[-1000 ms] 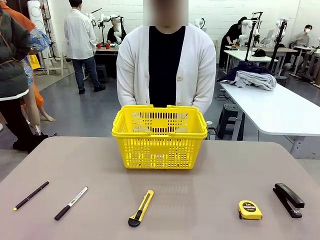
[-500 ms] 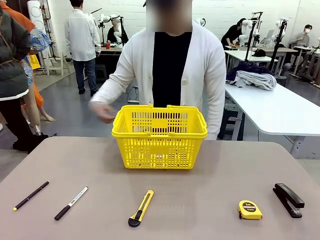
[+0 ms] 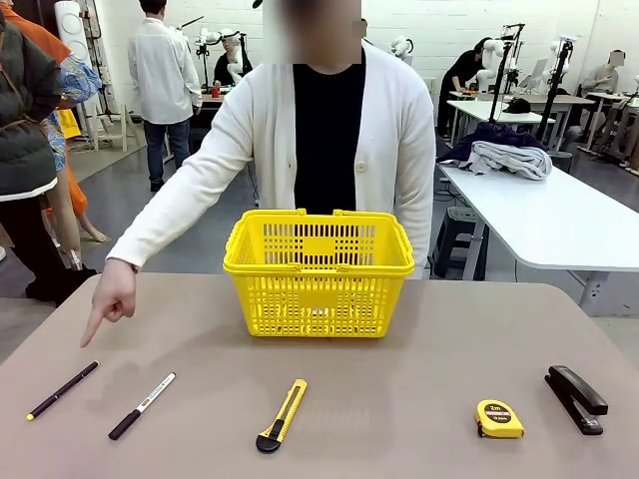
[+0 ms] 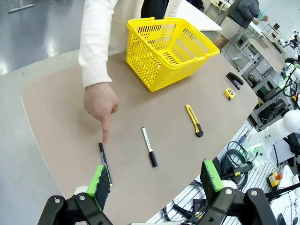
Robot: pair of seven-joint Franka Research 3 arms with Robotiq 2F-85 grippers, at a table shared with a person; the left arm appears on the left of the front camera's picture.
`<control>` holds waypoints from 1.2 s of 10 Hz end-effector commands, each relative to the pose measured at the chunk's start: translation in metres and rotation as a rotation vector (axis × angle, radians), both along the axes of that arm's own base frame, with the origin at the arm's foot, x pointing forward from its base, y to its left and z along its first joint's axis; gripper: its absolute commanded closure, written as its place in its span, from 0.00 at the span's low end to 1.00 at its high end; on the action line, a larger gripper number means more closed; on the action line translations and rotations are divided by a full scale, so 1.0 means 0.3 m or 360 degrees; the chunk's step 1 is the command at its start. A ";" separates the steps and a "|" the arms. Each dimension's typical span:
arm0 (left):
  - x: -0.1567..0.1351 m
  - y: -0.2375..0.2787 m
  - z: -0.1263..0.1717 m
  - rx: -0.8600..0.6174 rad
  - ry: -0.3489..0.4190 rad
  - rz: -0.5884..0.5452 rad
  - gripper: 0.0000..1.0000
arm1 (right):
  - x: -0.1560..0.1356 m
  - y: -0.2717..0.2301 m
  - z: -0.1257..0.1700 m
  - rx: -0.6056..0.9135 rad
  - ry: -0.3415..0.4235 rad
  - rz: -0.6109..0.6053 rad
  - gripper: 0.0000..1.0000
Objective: Place the items the person wants into the basket.
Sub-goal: Pick up the item the person points to and place it in the Market Basket.
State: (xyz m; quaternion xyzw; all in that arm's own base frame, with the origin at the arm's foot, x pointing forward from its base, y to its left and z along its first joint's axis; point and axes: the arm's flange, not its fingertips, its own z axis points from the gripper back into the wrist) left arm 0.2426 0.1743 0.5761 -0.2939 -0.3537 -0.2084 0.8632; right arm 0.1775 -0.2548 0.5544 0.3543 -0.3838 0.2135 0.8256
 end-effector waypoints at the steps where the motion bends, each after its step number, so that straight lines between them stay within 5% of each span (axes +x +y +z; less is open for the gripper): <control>1: -0.002 0.010 0.003 -0.0023 -0.0017 -0.0016 0.00 | 0.001 0.000 0.003 0.0011 -0.0013 0.0005 0.00; 5: 0.000 0.000 0.000 0.0000 0.0000 0.0000 0.00 | 0.001 0.000 0.003 0.0011 -0.0013 0.0005 0.00; 9: 0.161 -0.275 -0.111 0.0896 0.0425 -0.0086 0.00 | 0.001 0.000 0.003 0.0011 -0.0013 0.0005 0.00; 12: 0.251 -0.395 -0.308 0.0974 0.0621 -0.0191 0.00 | 0.001 0.000 0.003 0.0011 -0.0013 0.0005 0.00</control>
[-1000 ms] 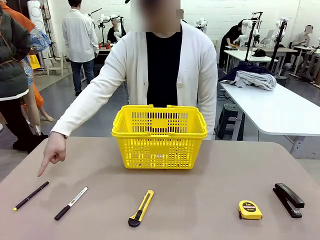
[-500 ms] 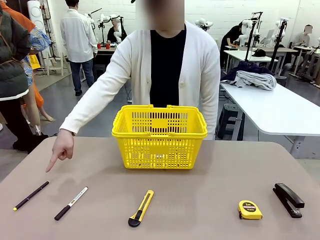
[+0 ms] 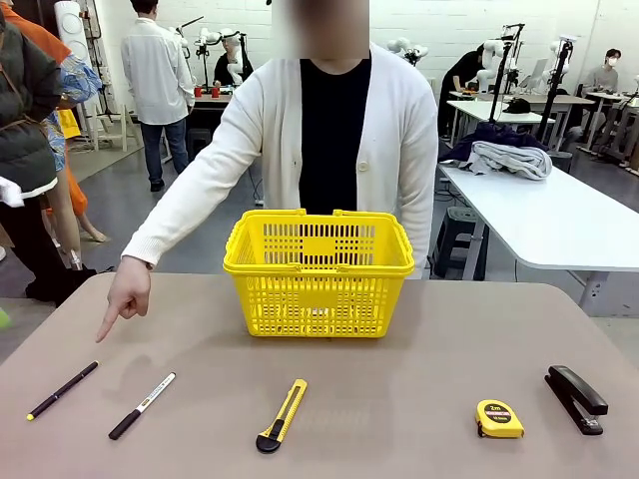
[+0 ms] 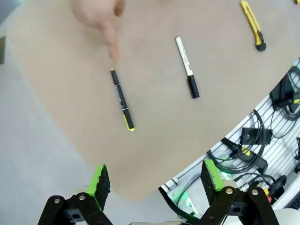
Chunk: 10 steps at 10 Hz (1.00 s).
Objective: Place the items the person wants into the basket.
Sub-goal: Pick up the item the person points to and place it in the Market Basket.
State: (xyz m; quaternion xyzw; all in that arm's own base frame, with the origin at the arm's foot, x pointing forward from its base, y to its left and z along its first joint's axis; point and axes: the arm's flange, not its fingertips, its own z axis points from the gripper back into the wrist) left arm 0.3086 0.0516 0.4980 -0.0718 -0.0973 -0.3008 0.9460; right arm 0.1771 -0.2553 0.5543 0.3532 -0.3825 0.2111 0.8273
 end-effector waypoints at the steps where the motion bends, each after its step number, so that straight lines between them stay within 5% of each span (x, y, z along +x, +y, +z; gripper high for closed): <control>1: 0.056 -0.003 -0.127 -0.0001 0.0057 0.0030 0.00 | 0.003 0.002 0.004 0.0014 -0.0020 0.0012 0.00; 4: 0.135 -0.015 -0.293 0.0001 -0.0002 0.0110 0.00 | 0.003 0.002 0.004 0.0014 -0.0020 0.0012 0.00; 10: 0.204 0.000 -0.481 0.0068 0.0115 -0.0013 0.00 | 0.003 0.002 0.004 0.0014 -0.0020 0.0012 0.00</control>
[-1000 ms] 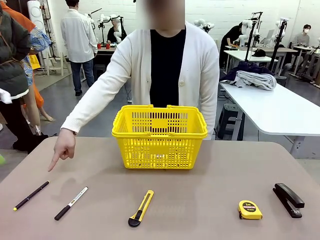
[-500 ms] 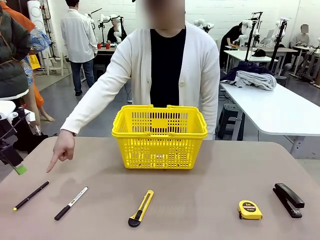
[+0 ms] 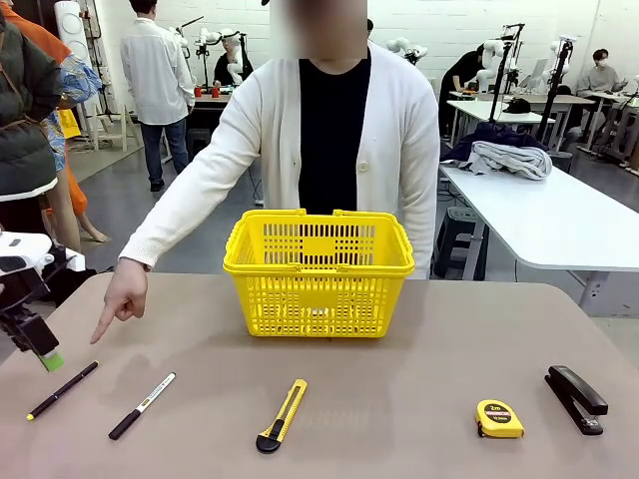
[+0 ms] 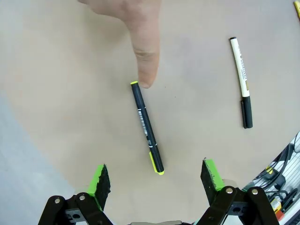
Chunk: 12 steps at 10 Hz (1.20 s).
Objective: Place the items the person wants into the basket.
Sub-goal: Pick up the item the person points to and place it in the Market Basket.
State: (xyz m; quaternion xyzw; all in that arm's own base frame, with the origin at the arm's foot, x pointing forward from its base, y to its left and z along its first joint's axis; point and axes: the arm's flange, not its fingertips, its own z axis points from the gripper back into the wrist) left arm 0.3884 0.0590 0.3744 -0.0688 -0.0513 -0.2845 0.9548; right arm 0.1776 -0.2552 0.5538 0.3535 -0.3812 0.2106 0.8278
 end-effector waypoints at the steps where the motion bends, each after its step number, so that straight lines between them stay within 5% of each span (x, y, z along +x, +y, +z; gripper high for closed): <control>1: -0.052 -0.033 -0.094 0.0039 -0.0022 -0.0092 0.00 | 0.001 0.002 0.005 0.0014 -0.0025 0.0012 0.00; 12: -0.066 -0.119 -0.237 0.0106 -0.0094 -0.0154 0.00 | 0.001 0.002 0.005 0.0014 -0.0025 0.0012 0.00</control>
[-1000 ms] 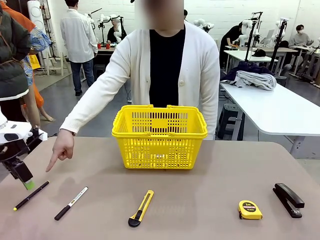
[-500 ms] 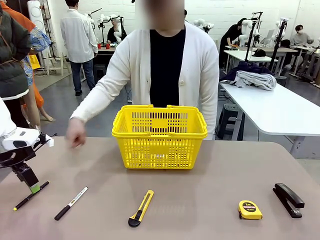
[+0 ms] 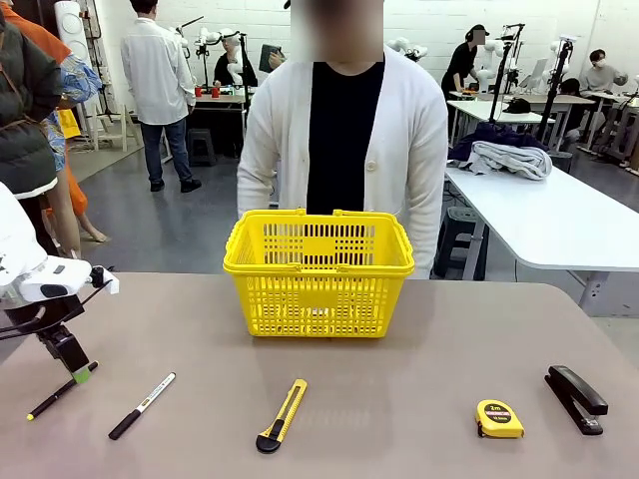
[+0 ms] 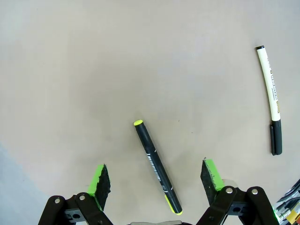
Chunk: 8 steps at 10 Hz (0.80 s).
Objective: Place the items the person wants into the basket.
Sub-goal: Pick up the item the person points to and place it in the Market Basket.
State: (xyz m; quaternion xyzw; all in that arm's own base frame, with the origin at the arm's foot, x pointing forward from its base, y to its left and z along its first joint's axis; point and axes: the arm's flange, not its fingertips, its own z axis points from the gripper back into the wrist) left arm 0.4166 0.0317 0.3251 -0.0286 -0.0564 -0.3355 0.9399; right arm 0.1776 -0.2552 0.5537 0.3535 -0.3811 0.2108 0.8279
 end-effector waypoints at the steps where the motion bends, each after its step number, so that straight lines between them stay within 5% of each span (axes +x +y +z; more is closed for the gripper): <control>1: -0.161 -0.028 -0.082 -0.0011 -0.0016 0.0009 0.00 | 0.001 0.001 0.005 0.0014 -0.0025 0.0011 0.00; 7: -0.165 -0.035 -0.115 0.0015 0.0016 0.0006 0.00 | 0.001 0.001 0.005 0.0014 -0.0025 0.0011 0.00; 8: -0.168 -0.034 -0.116 0.0030 0.0027 -0.0032 0.48 | 0.001 0.001 0.005 0.0014 -0.0025 0.0011 0.00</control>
